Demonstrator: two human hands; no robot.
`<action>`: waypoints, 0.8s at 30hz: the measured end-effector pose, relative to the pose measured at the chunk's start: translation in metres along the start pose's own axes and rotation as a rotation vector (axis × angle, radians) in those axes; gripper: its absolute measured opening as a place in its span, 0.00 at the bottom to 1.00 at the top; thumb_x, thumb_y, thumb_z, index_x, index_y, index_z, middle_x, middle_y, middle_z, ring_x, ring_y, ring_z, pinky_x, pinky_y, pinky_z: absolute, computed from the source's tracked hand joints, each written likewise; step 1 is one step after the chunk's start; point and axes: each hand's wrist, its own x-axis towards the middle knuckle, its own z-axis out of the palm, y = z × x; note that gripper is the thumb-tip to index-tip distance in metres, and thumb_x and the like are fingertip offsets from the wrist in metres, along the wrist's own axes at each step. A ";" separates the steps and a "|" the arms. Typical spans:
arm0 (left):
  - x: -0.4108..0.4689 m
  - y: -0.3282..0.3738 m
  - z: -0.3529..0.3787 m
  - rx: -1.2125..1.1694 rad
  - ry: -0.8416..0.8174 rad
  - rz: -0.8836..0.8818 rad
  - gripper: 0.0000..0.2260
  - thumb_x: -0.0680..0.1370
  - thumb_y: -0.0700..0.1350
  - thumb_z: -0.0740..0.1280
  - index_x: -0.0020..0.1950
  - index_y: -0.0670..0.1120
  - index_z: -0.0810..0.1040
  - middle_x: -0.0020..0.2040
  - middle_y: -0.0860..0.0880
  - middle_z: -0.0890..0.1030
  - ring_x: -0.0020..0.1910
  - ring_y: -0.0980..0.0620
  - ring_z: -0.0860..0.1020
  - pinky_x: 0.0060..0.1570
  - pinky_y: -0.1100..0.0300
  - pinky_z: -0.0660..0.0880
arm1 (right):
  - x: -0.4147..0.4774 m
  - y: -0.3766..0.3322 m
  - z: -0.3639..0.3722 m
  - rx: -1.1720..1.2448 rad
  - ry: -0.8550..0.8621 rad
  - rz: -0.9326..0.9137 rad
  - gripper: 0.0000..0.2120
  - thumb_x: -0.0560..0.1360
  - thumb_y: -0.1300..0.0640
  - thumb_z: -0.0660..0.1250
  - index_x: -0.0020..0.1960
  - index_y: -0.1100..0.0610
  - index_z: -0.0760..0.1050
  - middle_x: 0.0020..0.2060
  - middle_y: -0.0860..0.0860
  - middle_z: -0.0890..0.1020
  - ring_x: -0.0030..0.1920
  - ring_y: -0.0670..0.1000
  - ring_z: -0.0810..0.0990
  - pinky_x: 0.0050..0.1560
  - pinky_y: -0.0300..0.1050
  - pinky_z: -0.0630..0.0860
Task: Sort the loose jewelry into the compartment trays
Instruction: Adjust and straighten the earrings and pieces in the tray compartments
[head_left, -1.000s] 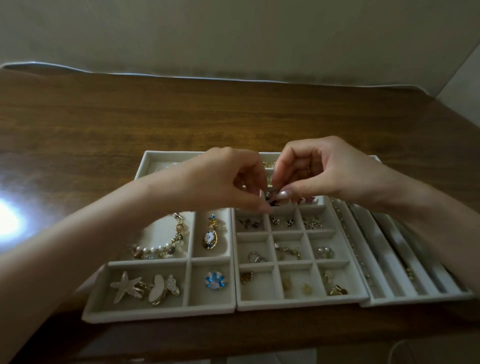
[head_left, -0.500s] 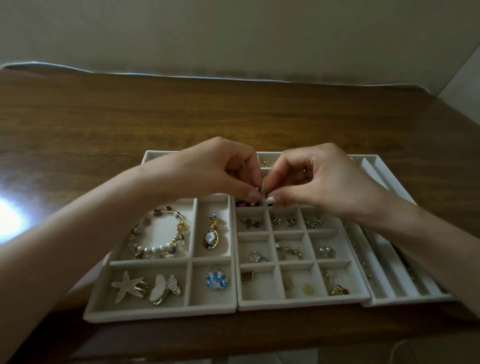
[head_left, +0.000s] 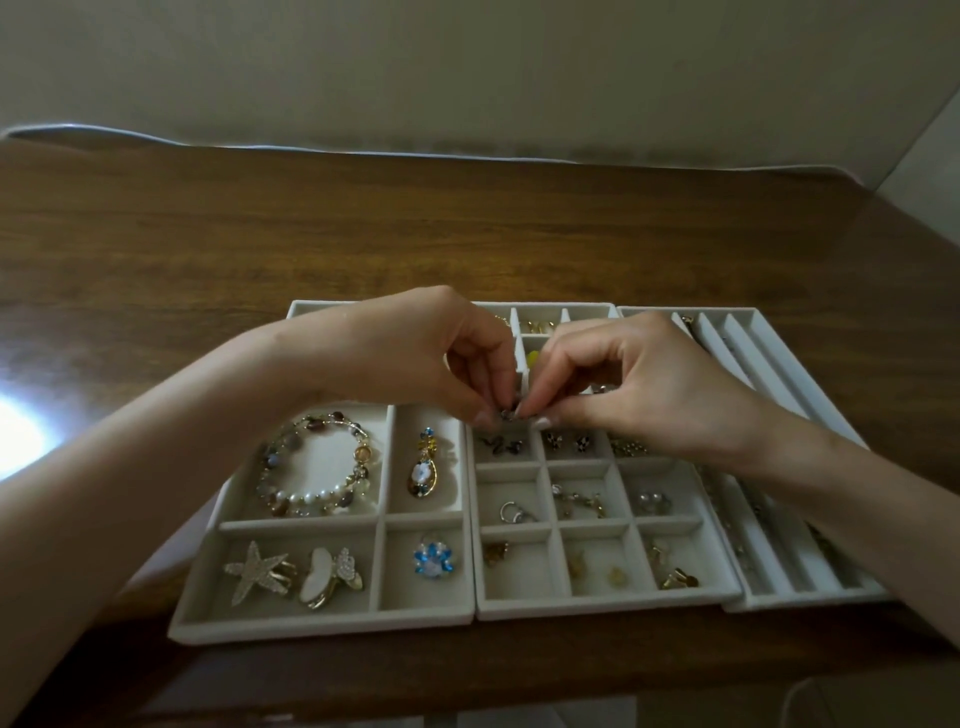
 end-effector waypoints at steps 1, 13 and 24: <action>0.000 0.000 0.001 0.011 -0.011 0.002 0.07 0.68 0.37 0.75 0.42 0.47 0.81 0.38 0.52 0.83 0.38 0.58 0.81 0.39 0.72 0.72 | -0.001 0.000 0.000 -0.004 -0.006 -0.002 0.09 0.66 0.69 0.74 0.39 0.56 0.83 0.38 0.47 0.83 0.42 0.44 0.82 0.43 0.34 0.75; -0.003 0.006 0.011 0.378 -0.013 0.096 0.07 0.70 0.43 0.73 0.41 0.56 0.79 0.38 0.59 0.80 0.41 0.62 0.77 0.43 0.64 0.73 | -0.004 0.002 -0.011 0.102 0.088 0.005 0.07 0.70 0.68 0.71 0.41 0.57 0.81 0.39 0.47 0.84 0.41 0.44 0.82 0.42 0.34 0.77; -0.003 0.005 0.010 0.411 -0.041 0.118 0.07 0.71 0.45 0.72 0.41 0.57 0.78 0.38 0.60 0.80 0.40 0.64 0.75 0.40 0.70 0.72 | -0.006 -0.002 -0.023 0.146 0.173 -0.021 0.06 0.71 0.67 0.68 0.43 0.58 0.80 0.40 0.49 0.84 0.40 0.47 0.82 0.41 0.37 0.79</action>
